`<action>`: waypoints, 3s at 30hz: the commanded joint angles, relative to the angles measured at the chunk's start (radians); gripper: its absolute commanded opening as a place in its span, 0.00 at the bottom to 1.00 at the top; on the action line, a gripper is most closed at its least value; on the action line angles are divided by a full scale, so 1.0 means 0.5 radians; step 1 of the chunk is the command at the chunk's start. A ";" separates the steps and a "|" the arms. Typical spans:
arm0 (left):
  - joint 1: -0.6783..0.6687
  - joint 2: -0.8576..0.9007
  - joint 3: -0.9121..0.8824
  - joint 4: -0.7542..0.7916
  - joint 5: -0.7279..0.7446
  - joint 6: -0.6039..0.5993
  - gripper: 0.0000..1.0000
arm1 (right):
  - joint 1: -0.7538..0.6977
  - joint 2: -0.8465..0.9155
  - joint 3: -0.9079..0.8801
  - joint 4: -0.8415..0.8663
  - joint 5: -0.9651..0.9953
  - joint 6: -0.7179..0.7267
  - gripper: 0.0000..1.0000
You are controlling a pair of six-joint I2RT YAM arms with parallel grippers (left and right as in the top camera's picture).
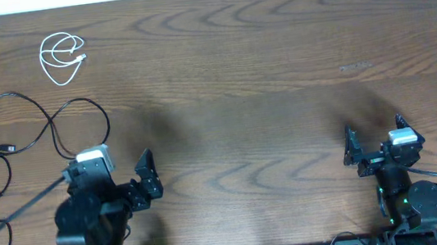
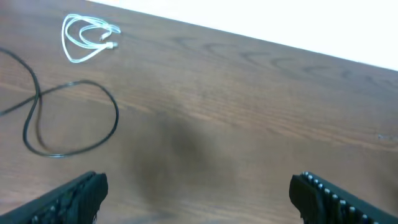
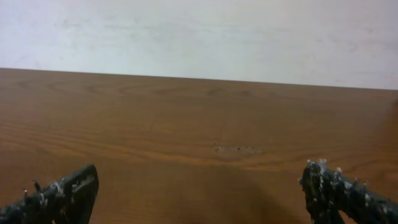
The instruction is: Untangle cables
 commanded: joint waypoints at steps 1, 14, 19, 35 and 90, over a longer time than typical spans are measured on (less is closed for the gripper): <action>0.000 -0.145 -0.193 0.163 -0.027 0.048 0.98 | -0.016 -0.011 -0.002 -0.011 0.021 -0.013 0.99; 0.003 -0.601 -0.929 1.023 -0.026 0.111 0.98 | -0.016 -0.011 -0.002 -0.011 0.021 -0.014 0.99; 0.067 -0.775 -1.126 1.167 -0.024 0.109 0.98 | -0.016 -0.011 -0.002 -0.011 0.021 -0.013 0.99; 0.169 -0.835 -1.287 1.377 -0.096 0.111 0.98 | -0.016 -0.011 -0.002 -0.012 0.021 -0.014 0.99; 0.168 -0.835 -1.502 1.286 -0.079 0.402 0.98 | -0.016 -0.011 -0.002 -0.011 0.021 -0.013 0.99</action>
